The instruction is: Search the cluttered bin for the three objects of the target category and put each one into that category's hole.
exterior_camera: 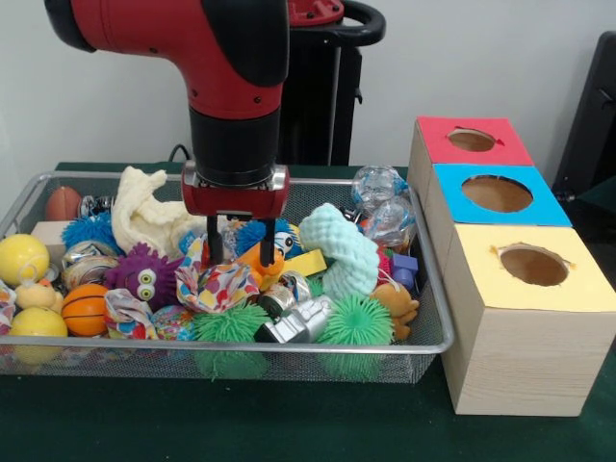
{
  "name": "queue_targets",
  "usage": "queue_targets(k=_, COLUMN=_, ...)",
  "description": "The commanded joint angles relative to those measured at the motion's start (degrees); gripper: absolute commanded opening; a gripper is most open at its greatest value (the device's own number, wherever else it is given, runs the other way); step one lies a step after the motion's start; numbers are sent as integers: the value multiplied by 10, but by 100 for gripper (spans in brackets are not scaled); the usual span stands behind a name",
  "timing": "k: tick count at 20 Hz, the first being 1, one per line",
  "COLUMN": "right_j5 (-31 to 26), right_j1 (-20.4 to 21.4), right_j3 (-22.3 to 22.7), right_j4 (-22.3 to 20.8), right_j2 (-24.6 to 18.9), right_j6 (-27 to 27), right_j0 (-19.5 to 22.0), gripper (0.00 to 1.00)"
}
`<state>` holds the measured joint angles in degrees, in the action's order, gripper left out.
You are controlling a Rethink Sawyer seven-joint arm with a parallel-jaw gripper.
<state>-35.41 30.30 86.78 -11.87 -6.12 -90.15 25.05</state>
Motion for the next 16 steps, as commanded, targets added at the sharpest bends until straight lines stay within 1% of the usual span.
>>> queue_targets(k=1, right_j5=13, right_j1=-23, right_j3=12, right_j4=9, right_j2=-21, right_j6=-61, right_j0=8, gripper=100)
queue_targets(k=3, right_j5=5, right_j1=-14, right_j3=20, right_j4=11, right_j2=-19, right_j6=-63, right_j0=7, gripper=100)
queue_targets(k=4, right_j5=-4, right_j1=-10, right_j3=16, right_j4=12, right_j2=-17, right_j6=-63, right_j0=4, gripper=100)
queue_targets(k=6, right_j5=-31, right_j1=9, right_j3=16, right_j4=15, right_j2=-11, right_j6=-63, right_j0=-3, gripper=100)
queue_targets(k=7, right_j5=-40, right_j1=26, right_j3=25, right_j4=17, right_j2=-9, right_j6=-65, right_j0=-6, gripper=100)
queue_targets(k=8, right_j5=-46, right_j1=33, right_j3=25, right_j4=18, right_j2=-6, right_j6=-67, right_j0=-9, gripper=100)
queue_targets(k=9, right_j5=-49, right_j1=27, right_j3=17, right_j4=19, right_j2=-5, right_j6=-71, right_j0=-12, gripper=100)
queue_targets(k=13, right_j5=-54, right_j1=27, right_j3=13, right_j4=21, right_j2=-1, right_j6=-77, right_j0=-18, gripper=100)
queue_targets(k=16, right_j5=-79, right_j1=29, right_j3=-7, right_j4=20, right_j2=3, right_j6=-66, right_j0=-19, gripper=100)
